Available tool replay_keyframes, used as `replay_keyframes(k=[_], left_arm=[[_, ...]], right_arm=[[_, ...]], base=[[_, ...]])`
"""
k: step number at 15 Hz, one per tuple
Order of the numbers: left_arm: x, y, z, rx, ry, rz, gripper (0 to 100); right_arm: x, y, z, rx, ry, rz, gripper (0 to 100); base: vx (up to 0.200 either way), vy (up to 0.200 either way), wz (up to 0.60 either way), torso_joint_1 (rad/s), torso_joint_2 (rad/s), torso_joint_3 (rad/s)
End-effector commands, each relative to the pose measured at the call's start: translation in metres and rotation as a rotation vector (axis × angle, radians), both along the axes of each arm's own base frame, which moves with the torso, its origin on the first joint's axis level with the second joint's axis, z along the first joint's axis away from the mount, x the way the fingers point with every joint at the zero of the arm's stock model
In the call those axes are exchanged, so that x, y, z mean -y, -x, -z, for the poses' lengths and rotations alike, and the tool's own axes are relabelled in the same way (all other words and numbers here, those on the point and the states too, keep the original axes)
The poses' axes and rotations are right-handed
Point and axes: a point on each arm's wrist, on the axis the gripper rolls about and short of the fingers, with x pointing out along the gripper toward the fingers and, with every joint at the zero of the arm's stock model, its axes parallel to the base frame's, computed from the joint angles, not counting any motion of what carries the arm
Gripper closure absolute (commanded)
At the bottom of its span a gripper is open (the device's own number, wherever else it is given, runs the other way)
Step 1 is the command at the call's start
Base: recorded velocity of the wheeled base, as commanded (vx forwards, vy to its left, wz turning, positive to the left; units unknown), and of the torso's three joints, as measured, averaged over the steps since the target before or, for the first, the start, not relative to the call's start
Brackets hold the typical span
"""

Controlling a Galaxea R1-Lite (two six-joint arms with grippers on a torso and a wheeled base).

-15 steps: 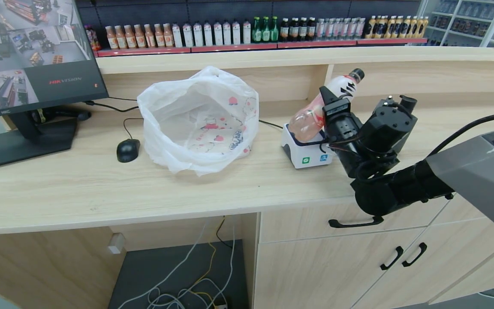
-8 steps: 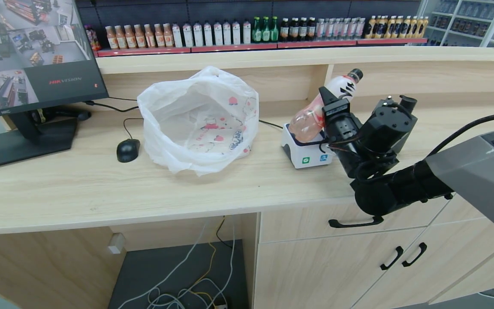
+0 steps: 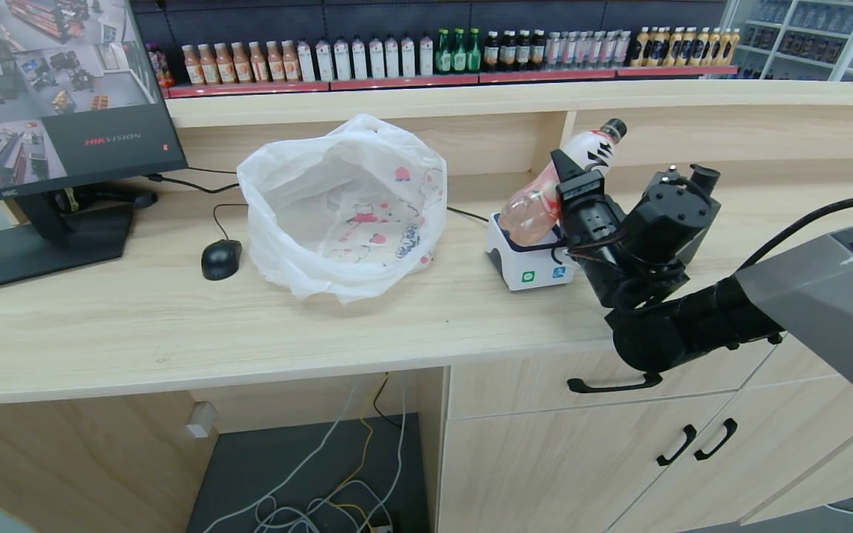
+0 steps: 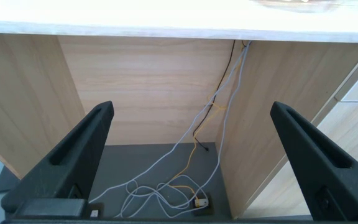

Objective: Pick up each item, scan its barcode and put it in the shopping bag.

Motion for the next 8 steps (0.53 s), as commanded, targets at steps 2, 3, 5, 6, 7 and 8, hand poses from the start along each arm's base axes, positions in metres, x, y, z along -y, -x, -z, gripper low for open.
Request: replay_keyframes(k=[2, 3, 5, 6, 7, 8], left_arm=[[0.0, 0.0, 0.0, 0.0, 0.0, 0.0, 0], [0.0, 0.0, 0.0, 0.0, 0.0, 0.001, 0], [0.0, 0.0, 0.0, 0.0, 0.0, 0.001, 0], [0.0, 0.0, 0.0, 0.0, 0.0, 0.0, 0], [0.0, 0.0, 0.0, 0.0, 0.0, 0.001, 0], [0.0, 0.0, 0.0, 0.0, 0.0, 0.0, 0]], right_arm=[[-0.001, 0.004, -0.007, 0.013, -0.005, -0.005, 100], [0.0, 0.005, -0.01, 0.017, -0.006, -0.005, 100], [0.0, 0.01, -0.02, 0.036, -0.01, -0.008, 100], [0.0, 0.011, -0.021, 0.039, -0.011, -0.009, 100], [0.0, 0.014, -0.025, 0.047, -0.015, -0.011, 100], [-0.001, 0.015, -0.027, 0.052, -0.016, -0.013, 100]], base=[[0.0, 0.0, 0.0, 0.0, 0.0, 0.0], [0.0, 0.0, 0.0, 0.0, 0.0, 0.0], [0.0, 0.0, 0.0, 0.0, 0.0, 0.0], [0.0, 0.0, 0.0, 0.0, 0.0, 0.0], [0.0, 0.0, 0.0, 0.0, 0.0, 0.0], [0.0, 0.0, 0.0, 0.0, 0.0, 0.0]])
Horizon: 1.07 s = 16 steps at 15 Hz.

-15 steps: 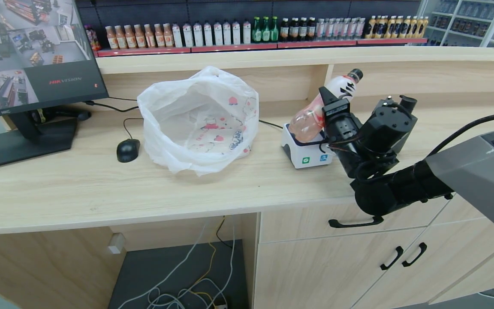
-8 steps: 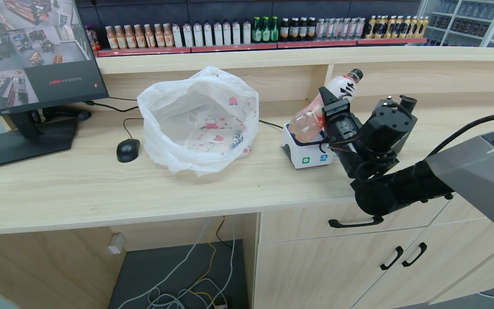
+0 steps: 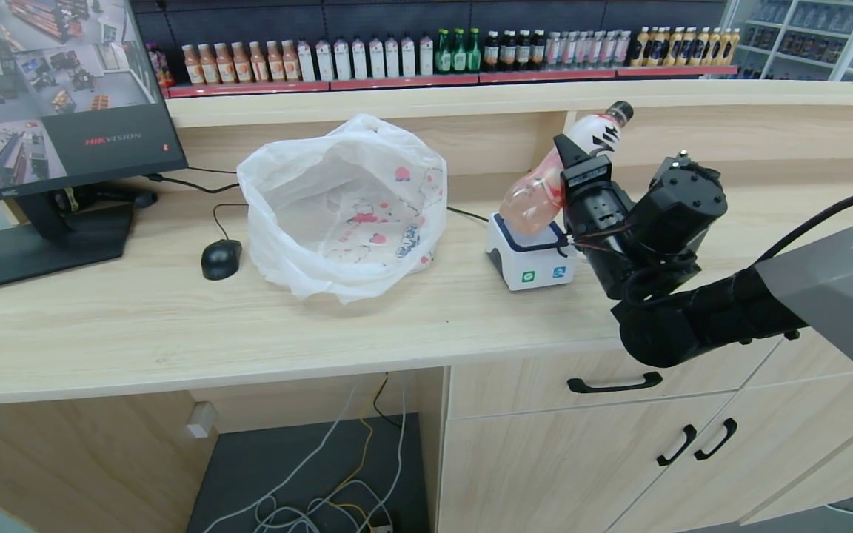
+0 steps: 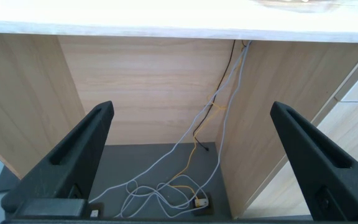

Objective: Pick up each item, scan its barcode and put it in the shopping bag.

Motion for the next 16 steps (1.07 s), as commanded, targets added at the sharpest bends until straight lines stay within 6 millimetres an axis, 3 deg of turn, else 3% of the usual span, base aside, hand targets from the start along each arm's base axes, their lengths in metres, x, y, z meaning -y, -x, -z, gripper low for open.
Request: replay_keyframes(k=[1, 3, 6, 9, 16], left_arm=[[0.0, 0.0, 0.0, 0.0, 0.0, 0.0, 0], [0.0, 0.0, 0.0, 0.0, 0.0, 0.0, 0], [0.0, 0.0, 0.0, 0.0, 0.0, 0.0, 0], [0.0, 0.0, 0.0, 0.0, 0.0, 0.0, 0], [0.0, 0.0, 0.0, 0.0, 0.0, 0.001, 0]], right_arm=[[-0.002, 0.01, -0.016, 0.034, -0.006, -0.007, 100], [-0.009, 0.023, -0.028, 0.065, 0.012, -0.016, 100], [-0.022, 0.065, -0.072, 0.15, -0.007, -0.089, 100], [-0.029, 0.098, -0.102, 0.204, 0.046, -0.101, 100], [-0.031, 0.153, -0.129, 0.333, 0.232, -0.058, 100]], base=[[0.0, 0.0, 0.0, 0.0, 0.0, 0.0], [0.0, 0.0, 0.0, 0.0, 0.0, 0.0], [0.0, 0.0, 0.0, 0.0, 0.0, 0.0], [0.0, 0.0, 0.0, 0.0, 0.0, 0.0], [0.0, 0.0, 0.0, 0.0, 0.0, 0.0]])
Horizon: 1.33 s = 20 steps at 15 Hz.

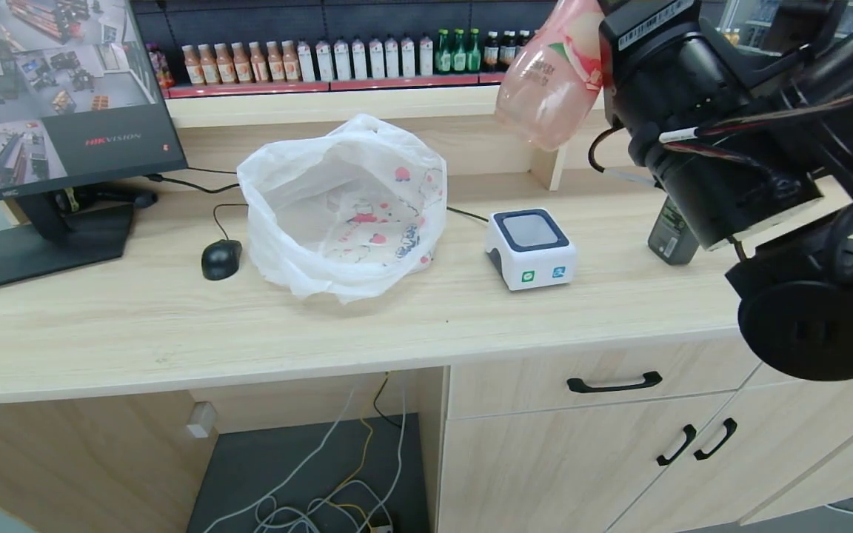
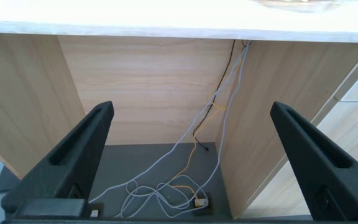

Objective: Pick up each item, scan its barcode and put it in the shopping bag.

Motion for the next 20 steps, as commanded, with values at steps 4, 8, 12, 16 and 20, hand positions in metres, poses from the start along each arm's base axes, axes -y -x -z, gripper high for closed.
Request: replay_keyframes(k=[4, 8, 12, 16, 20], left_arm=[[0.0, 0.0, 0.0, 0.0, 0.0, -0.001, 0], [0.0, 0.0, 0.0, 0.0, 0.0, -0.001, 0], [0.0, 0.0, 0.0, 0.0, 0.0, 0.0, 0], [0.0, 0.0, 0.0, 0.0, -0.008, 0.0, 0], [0.0, 0.0, 0.0, 0.0, 0.003, -0.001, 0]], right_arm=[[-0.004, 0.055, -0.002, 0.131, 0.254, 0.061, 100], [0.019, 0.081, 0.015, 0.106, 0.469, 0.147, 100], [0.035, 0.093, 0.031, 0.132, 0.668, 0.279, 100], [0.034, 0.08, 0.072, 0.102, 0.7, 0.395, 100], [0.041, 0.089, 0.112, 0.051, 0.806, 0.383, 100]], base=[[0.0, 0.0, 0.0, 0.0, 0.0, 0.0], [0.0, 0.0, 0.0, 0.0, 0.0, 0.0], [0.0, 0.0, 0.0, 0.0, 0.0, 0.0], [0.0, 0.0, 0.0, 0.0, 0.0, 0.0], [0.0, 0.0, 0.0, 0.0, 0.0, 0.0]])
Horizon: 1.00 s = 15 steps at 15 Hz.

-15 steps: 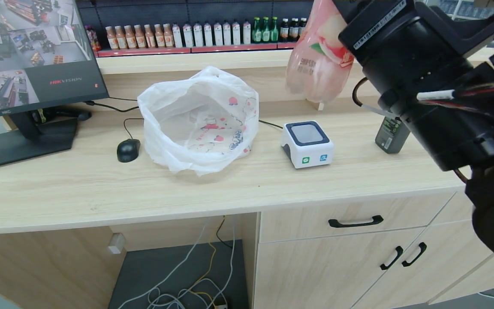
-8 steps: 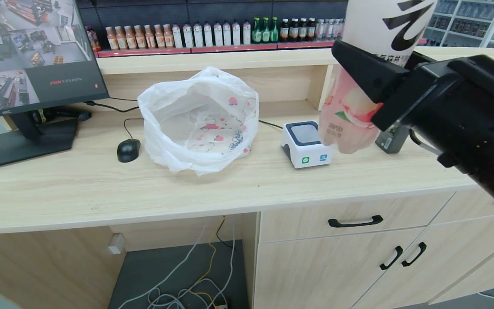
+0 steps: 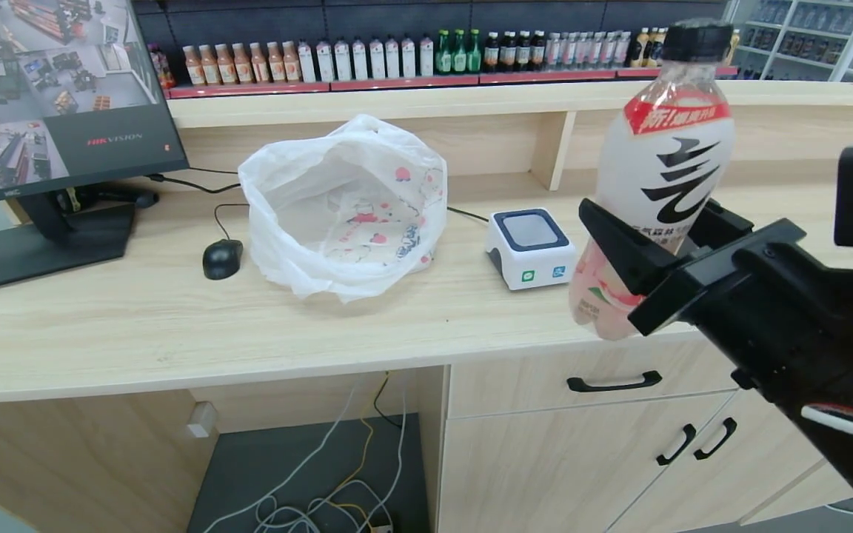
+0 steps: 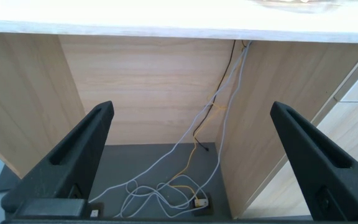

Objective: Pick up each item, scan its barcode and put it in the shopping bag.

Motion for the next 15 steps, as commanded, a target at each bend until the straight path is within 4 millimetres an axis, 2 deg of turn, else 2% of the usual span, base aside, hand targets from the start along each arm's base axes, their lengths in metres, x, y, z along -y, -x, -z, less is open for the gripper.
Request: replay_keyframes(k=[1, 5, 7, 10, 13, 15], left_arm=[[0.0, 0.0, 0.0, 0.0, 0.001, 0.002, 0], [0.0, 0.0, 0.0, 0.0, -0.001, 0.0, 0], [0.0, 0.0, 0.0, 0.0, -0.002, 0.0, 0], [0.0, 0.0, 0.0, 0.0, 0.001, 0.0, 0], [0.0, 0.0, 0.0, 0.0, 0.001, 0.0, 0], [0.0, 0.0, 0.0, 0.0, 0.002, 0.0, 0]], right_arm=[[-0.001, -0.004, 0.007, -0.029, 0.004, 0.002, 100], [-0.014, -0.018, 0.001, -0.022, -0.061, -0.044, 100], [-0.018, -0.024, 0.009, 0.005, -0.102, -0.053, 100], [-0.008, -0.037, 0.007, -0.003, -0.144, -0.005, 100], [0.003, -0.042, 0.001, 0.016, -0.163, 0.034, 100], [0.003, -0.044, -0.002, 0.024, -0.172, 0.037, 100]], base=[[0.0, 0.0, 0.0, 0.0, 0.0, 0.0], [0.0, 0.0, 0.0, 0.0, 0.0, 0.0], [0.0, 0.0, 0.0, 0.0, 0.0, 0.0], [0.0, 0.0, 0.0, 0.0, 0.0, 0.0], [0.0, 0.2, 0.0, -0.001, 0.0, -0.001], [0.0, 0.2, 0.0, 0.002, 0.0, -0.002]])
